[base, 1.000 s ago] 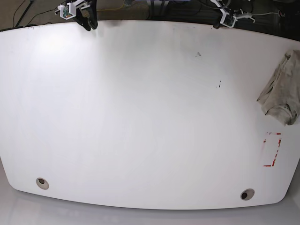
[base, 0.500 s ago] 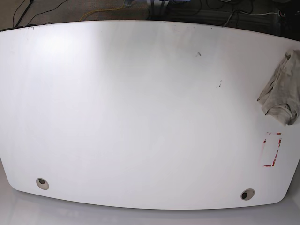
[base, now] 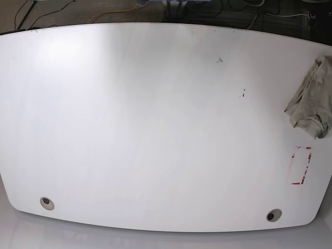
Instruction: Layout the t-shirt on the table in an organized manner, then fold the t-shirt properly
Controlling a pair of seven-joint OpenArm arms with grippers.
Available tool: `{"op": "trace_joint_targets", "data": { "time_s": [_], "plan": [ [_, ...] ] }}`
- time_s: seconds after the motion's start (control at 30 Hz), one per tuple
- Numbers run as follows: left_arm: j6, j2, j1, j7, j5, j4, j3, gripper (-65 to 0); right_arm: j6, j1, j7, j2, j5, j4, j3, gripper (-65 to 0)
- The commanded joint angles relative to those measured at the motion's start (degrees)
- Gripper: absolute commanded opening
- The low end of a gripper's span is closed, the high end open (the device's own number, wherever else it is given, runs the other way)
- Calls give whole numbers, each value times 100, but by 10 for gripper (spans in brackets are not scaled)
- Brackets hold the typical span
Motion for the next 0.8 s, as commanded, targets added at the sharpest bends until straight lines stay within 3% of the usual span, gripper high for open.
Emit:
{"op": "trace_joint_targets", "data": {
  "time_s": [0.0, 0.33, 0.6, 0.77],
  "plan": [
    [-71, -6, -206, 0, -7, -347, 3, -650, 0, 230, 133, 107, 43, -440, -60, -601],
    [8, -6, -1313, 0, 2, -2062, 3, -650, -395, 1171, 133, 134, 34, -1592, -438, -601],
    [949, -32, -2104, 0, 11, -3398, 21, -650, -466, 2032, 133, 125, 34, -2796, -552, -601],
    [1002, -41, -2412, -9, 11, -3758, 21, -650, -580, 2445, 133, 125, 34, -3412, -789, -601]
  ]
}}
